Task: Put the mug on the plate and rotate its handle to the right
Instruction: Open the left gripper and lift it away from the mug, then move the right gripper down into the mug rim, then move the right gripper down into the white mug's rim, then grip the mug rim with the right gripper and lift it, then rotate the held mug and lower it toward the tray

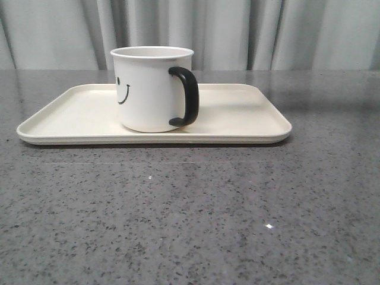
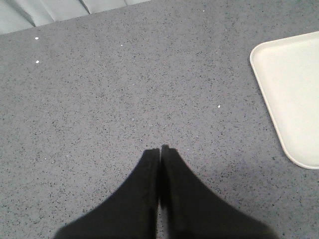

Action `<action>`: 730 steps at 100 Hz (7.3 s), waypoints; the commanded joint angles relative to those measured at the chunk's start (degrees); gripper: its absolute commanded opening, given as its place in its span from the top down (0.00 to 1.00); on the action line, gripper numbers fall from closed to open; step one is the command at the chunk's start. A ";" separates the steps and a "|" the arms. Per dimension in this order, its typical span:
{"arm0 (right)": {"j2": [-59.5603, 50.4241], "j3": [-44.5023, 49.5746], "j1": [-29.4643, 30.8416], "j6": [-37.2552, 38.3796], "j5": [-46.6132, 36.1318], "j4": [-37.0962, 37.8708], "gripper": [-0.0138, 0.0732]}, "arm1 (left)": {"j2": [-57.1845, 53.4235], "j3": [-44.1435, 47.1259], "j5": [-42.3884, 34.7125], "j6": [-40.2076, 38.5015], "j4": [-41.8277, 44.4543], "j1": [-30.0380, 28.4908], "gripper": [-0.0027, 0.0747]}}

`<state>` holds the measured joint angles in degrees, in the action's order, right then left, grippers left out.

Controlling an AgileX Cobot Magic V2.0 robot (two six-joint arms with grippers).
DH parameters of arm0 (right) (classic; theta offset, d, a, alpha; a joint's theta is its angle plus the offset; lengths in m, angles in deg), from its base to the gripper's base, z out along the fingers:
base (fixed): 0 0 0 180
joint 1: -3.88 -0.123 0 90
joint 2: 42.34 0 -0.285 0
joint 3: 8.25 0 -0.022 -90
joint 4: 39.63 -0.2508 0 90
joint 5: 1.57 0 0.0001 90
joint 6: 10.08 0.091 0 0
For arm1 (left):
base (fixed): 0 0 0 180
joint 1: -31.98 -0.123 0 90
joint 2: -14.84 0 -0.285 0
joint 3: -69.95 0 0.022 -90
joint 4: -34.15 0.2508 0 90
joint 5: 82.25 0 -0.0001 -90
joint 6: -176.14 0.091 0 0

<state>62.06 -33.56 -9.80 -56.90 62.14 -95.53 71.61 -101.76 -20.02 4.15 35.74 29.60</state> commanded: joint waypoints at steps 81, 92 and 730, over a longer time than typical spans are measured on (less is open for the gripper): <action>9.48 -1.99 -1.67 5.44 7.70 4.09 0.13 | -0.35 -1.24 -2.15 -0.57 -0.52 -0.18 0.99; 9.61 -1.93 -2.36 6.42 7.81 5.99 0.13 | -0.35 -1.24 -2.15 -0.57 -0.61 -0.18 0.99; 21.24 -20.99 -14.29 -2.30 12.83 33.21 0.91 | -0.35 -1.24 -0.75 -0.57 -2.69 -0.18 0.99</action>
<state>86.15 -52.90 -24.15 -58.81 70.00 -61.09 71.61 -101.76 -17.49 4.15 33.84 29.60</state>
